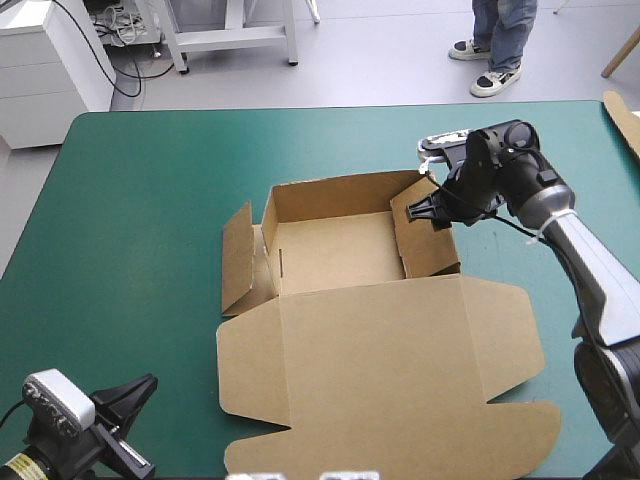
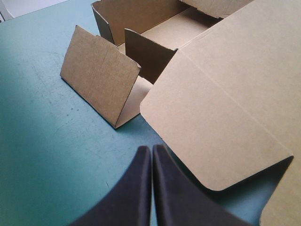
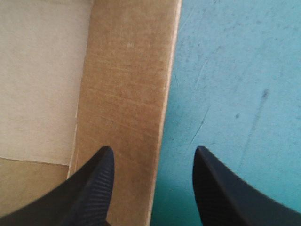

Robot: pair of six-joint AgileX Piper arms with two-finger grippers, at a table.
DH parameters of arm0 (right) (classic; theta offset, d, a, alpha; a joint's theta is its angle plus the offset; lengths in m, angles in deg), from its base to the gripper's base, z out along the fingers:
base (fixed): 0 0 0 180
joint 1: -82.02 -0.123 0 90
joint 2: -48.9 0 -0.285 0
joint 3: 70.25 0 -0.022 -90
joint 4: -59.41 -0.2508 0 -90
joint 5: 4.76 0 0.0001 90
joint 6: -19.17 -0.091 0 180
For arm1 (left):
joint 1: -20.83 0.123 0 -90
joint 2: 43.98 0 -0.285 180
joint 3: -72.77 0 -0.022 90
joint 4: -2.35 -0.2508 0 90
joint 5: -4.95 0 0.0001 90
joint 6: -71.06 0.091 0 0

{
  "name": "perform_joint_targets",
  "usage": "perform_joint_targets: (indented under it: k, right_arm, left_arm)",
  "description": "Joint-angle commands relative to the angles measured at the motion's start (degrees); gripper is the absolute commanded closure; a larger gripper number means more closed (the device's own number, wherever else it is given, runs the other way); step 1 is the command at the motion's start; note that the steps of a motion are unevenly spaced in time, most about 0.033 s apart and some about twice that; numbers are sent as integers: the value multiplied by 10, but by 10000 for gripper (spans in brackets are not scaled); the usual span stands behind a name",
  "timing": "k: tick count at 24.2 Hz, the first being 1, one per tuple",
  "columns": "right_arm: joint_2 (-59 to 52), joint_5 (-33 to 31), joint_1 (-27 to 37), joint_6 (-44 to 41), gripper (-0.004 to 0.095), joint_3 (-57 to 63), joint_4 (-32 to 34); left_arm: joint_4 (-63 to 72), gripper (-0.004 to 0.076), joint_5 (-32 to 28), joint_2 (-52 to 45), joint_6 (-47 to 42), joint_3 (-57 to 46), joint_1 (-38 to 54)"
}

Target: Fold the box

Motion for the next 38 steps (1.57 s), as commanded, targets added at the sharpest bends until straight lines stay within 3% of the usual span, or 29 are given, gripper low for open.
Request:
perform_joint_targets:
  k: [1,8,12,33,36,38]
  right_arm:
    - [19,24,1,-7,428,-8,2]
    - [79,36,1,-26,460,-8,-3]
    - [76,41,1,-37,922,-11,4]
    - [-185,18,1,-23,930,-58,7]
    - [-210,18,1,-15,929,-58,8]
    - [-223,18,1,-15,929,-58,8]
  left_arm:
    - [6,731,-44,9,-2,14,-3]
    - [6,731,-44,9,-2,14,-3]
    - [6,731,-44,9,-2,14,-3]
    - [10,720,-44,9,-2,14,-3]
    - [10,637,-44,9,-2,14,-3]
    - [10,517,-44,9,-2,14,-3]
